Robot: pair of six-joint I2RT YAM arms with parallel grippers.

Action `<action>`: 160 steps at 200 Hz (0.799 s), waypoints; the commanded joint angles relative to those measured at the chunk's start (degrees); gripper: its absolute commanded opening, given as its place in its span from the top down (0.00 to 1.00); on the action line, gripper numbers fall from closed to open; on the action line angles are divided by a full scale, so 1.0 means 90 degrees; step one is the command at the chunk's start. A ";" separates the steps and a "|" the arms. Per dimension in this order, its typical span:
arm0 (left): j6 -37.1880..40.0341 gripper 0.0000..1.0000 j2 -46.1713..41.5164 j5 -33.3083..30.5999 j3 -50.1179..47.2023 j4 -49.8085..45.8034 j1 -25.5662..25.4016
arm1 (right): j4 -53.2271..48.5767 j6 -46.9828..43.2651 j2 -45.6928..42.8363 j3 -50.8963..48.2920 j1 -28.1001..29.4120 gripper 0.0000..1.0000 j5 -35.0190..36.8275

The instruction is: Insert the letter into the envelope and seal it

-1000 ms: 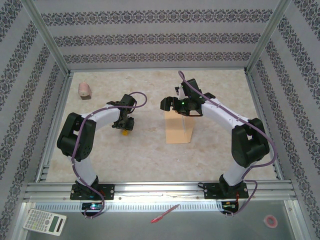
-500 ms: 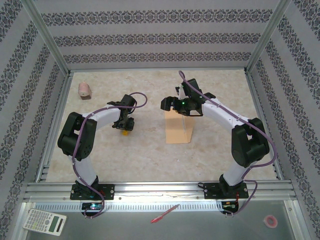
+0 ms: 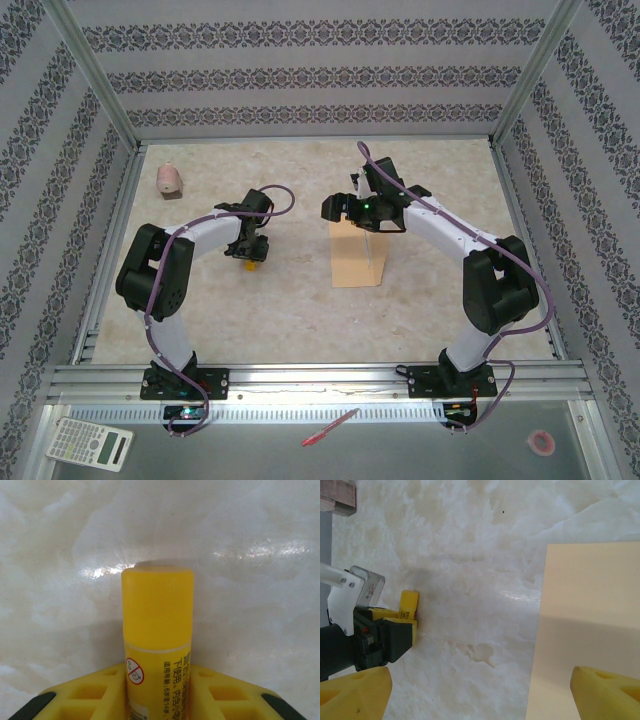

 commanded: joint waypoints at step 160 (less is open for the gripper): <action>0.0132 0.77 0.0142 0.0020 -0.0001 0.0054 0.0053 | 0.0076 0.0038 -0.0027 -0.0087 -0.0098 0.08 -0.0113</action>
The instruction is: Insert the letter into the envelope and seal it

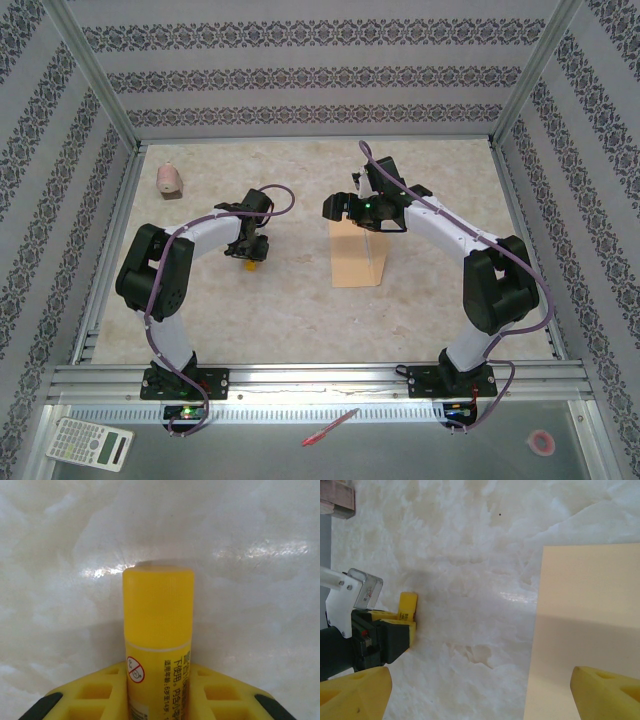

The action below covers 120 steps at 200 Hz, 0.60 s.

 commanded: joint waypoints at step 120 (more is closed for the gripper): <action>0.0304 0.88 -0.0559 0.0616 0.0134 0.0012 0.0055 | 0.0057 0.0010 -0.0123 -0.0069 -0.0172 0.08 -0.0134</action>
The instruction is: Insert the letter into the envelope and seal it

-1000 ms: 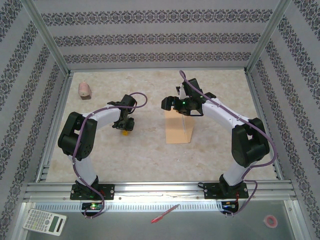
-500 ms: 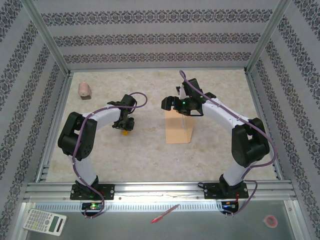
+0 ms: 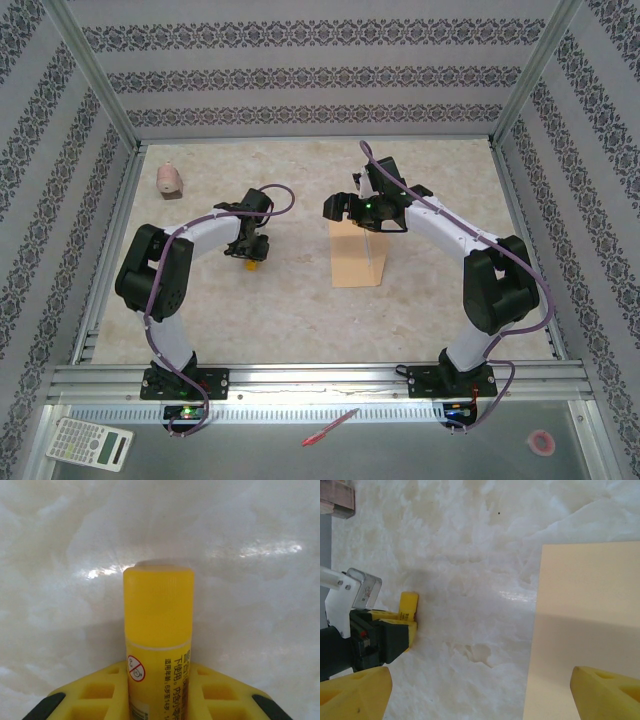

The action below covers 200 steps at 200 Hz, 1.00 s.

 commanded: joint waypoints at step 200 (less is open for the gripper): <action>0.2294 0.87 -0.1677 0.5715 0.1342 -0.0124 -0.0265 | -0.0218 -0.0894 -0.1164 0.0278 -0.0176 0.14 -0.2857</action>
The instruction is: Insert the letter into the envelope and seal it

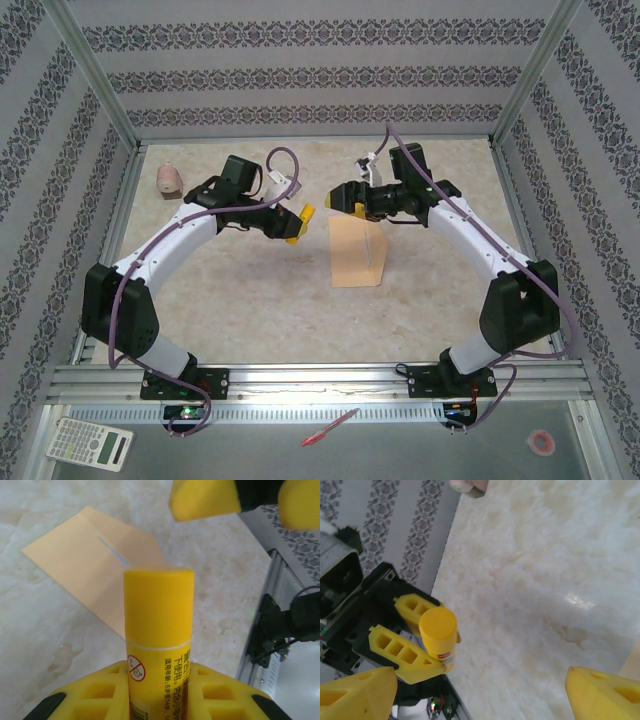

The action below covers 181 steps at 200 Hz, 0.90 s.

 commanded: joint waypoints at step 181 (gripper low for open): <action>0.0591 0.87 0.0067 0.0403 0.0469 -0.0526 -0.0288 | 0.0709 0.0205 0.0188 0.0190 0.0470 0.41 -0.0492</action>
